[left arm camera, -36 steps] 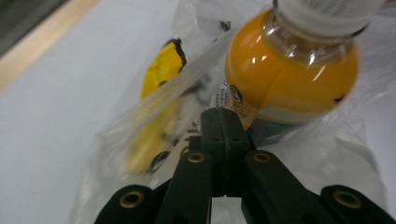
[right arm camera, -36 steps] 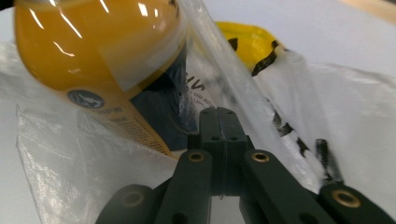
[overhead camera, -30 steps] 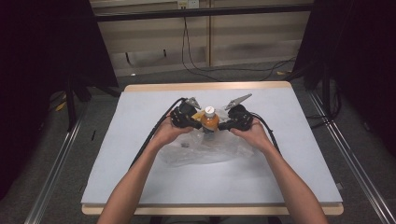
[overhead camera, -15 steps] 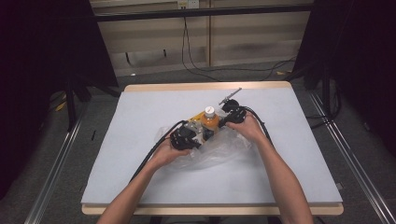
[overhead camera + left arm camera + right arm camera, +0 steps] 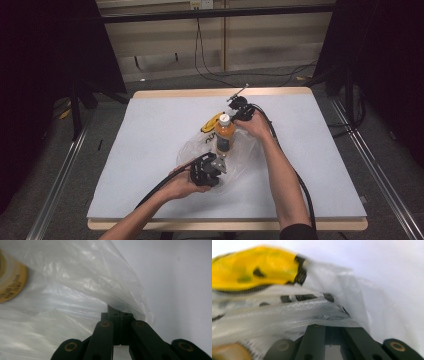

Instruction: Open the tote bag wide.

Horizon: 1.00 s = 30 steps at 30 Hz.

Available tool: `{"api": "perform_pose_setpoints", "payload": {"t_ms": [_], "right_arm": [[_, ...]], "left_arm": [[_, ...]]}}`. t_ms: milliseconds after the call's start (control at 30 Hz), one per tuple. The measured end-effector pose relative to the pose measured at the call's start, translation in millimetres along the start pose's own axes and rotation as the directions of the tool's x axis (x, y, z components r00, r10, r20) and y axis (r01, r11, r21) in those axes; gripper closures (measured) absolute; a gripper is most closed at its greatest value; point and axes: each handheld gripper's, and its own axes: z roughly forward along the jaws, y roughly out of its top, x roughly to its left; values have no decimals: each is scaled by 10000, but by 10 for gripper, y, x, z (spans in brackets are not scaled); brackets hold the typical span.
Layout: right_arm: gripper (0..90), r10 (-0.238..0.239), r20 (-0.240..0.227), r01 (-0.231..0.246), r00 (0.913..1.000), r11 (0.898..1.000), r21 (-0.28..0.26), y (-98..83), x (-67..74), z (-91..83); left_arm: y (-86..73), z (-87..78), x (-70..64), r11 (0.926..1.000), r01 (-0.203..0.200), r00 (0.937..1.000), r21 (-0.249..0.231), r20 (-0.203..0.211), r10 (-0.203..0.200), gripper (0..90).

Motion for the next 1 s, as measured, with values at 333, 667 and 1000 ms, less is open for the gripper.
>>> {"api": "perform_pose_setpoints", "payload": {"t_ms": [333, 667, 1000], "right_arm": [[900, 581, 888, -574, 9944, 9983, -110, 64, -157, 21], [900, 273, 1456, -255, 9890, 9996, -139, 91, -159, 34], [900, -398, -673, 304, 9969, 9902, -1361, 19, 33, -340]], "left_arm": [[-60, -39, -318, 9963, -855, 9956, -55, 377, 857, 900], [-104, -49, -264, 9968, -661, 9945, -458, 779, 695, 900], [-33, -406, 11, 9831, 194, 9988, -1820, 479, -109, 900]]}}
